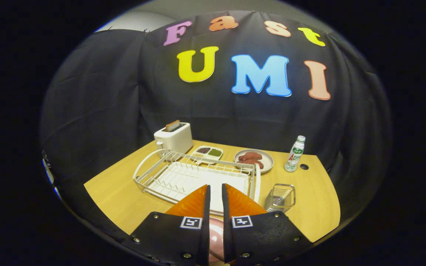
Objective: Take the plate from the dish rack, then take the spoon from the basket and place it into the plate.
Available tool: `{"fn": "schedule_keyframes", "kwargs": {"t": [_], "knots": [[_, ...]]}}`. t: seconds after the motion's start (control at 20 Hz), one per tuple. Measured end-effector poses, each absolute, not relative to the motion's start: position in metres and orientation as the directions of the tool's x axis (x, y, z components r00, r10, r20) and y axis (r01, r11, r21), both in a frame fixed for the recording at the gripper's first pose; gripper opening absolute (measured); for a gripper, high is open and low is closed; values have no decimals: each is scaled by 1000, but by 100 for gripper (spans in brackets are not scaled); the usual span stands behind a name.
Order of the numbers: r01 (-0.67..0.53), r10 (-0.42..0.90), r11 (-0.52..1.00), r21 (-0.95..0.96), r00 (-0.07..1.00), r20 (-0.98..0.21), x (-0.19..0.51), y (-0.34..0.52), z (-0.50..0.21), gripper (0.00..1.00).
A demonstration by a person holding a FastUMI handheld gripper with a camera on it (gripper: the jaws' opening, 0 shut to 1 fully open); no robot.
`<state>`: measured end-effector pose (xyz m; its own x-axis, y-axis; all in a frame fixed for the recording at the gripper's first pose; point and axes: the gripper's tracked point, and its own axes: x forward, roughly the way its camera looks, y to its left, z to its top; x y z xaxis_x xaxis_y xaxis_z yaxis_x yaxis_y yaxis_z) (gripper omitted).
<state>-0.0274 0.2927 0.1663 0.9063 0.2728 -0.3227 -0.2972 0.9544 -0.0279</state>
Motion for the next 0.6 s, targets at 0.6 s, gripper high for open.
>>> {"fn": "schedule_keyframes", "kwargs": {"t": [0.6], "knots": [[-118, 117, 993, -6, 992, -39, -17, 172, 276, 16]]}}
